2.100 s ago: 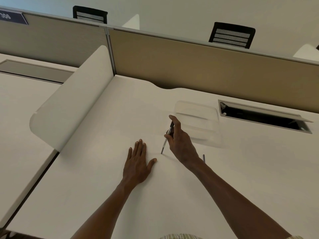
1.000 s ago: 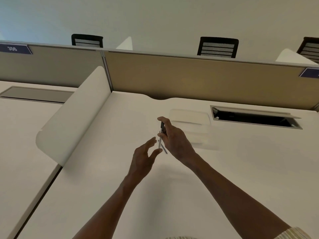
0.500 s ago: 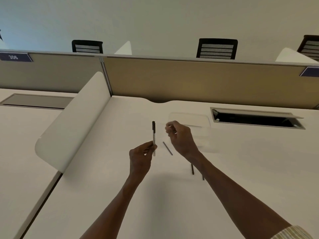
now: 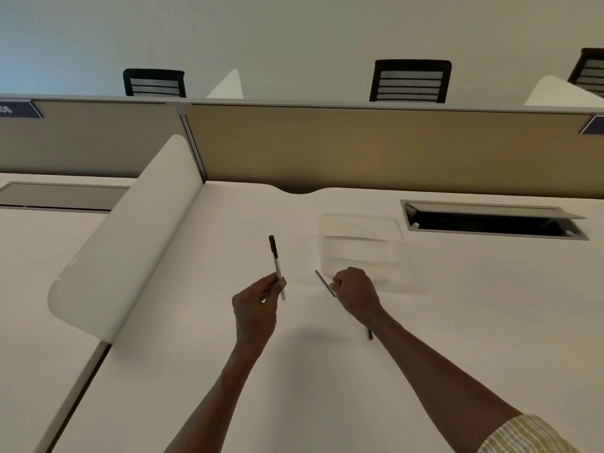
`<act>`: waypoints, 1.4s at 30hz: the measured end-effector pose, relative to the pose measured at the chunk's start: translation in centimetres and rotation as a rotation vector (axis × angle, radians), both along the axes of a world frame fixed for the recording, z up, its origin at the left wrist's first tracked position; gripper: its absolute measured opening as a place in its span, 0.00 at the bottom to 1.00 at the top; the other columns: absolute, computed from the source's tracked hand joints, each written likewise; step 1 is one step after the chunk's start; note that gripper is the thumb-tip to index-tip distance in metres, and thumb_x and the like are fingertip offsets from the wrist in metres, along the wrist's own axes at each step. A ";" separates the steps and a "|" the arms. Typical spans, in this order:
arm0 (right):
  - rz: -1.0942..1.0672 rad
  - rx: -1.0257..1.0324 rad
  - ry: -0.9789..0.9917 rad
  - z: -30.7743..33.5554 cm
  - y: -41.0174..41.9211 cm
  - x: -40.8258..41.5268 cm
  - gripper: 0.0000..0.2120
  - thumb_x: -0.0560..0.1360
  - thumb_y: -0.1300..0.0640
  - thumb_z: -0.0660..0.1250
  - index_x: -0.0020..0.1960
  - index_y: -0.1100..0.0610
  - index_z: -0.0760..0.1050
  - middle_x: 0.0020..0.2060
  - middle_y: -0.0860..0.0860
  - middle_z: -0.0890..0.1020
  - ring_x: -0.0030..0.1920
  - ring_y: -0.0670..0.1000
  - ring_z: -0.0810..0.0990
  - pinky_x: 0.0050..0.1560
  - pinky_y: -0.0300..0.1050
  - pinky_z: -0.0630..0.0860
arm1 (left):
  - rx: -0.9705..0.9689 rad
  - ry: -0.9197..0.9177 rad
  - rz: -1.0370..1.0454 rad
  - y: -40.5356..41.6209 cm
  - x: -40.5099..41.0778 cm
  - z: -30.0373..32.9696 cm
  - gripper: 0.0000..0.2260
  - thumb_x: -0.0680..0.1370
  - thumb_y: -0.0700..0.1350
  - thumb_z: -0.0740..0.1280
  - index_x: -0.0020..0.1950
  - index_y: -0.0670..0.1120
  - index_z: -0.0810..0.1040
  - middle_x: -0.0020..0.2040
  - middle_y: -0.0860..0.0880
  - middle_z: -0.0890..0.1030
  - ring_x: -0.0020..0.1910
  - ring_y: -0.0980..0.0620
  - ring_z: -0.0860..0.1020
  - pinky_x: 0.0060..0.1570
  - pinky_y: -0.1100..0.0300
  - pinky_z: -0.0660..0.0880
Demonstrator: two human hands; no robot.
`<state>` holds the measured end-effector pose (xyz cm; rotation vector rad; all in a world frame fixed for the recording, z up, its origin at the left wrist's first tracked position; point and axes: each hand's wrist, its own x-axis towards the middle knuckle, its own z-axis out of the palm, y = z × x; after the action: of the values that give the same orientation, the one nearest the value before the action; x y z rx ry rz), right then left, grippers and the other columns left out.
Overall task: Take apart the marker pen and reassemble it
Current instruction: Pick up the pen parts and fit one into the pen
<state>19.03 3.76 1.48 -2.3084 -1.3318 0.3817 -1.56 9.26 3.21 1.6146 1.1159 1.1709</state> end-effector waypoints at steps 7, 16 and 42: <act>-0.054 -0.050 -0.011 -2.7 0.4 -0.4 0.10 0.76 0.54 0.66 0.46 0.61 0.79 0.47 0.56 0.79 0.52 0.56 0.77 0.51 0.47 0.70 | -0.030 -0.026 0.006 0.4 0.1 -0.5 0.08 0.74 0.38 0.74 0.49 0.50 0.86 0.41 0.65 0.85 0.42 0.63 0.84 0.44 0.73 0.75; 0.003 -0.075 -0.145 -3.2 0.6 -0.5 0.10 0.79 0.56 0.59 0.50 0.59 0.77 0.49 0.54 0.78 0.53 0.55 0.76 0.52 0.45 0.69 | -0.024 0.014 0.004 0.4 0.2 -0.7 0.07 0.74 0.39 0.74 0.50 0.47 0.86 0.40 0.69 0.83 0.42 0.66 0.83 0.42 0.75 0.74; -0.027 0.130 -0.343 9.1 2.8 8.2 0.09 0.76 0.59 0.64 0.45 0.60 0.83 0.43 0.56 0.82 0.47 0.55 0.79 0.43 0.45 0.73 | -0.068 -0.018 -0.034 -0.3 2.4 1.1 0.07 0.75 0.40 0.73 0.50 0.50 0.86 0.37 0.65 0.84 0.36 0.62 0.81 0.41 0.73 0.75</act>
<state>27.21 6.56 10.58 -2.3500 -1.4304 -0.1148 0.79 8.97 4.27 1.5621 1.1007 1.1116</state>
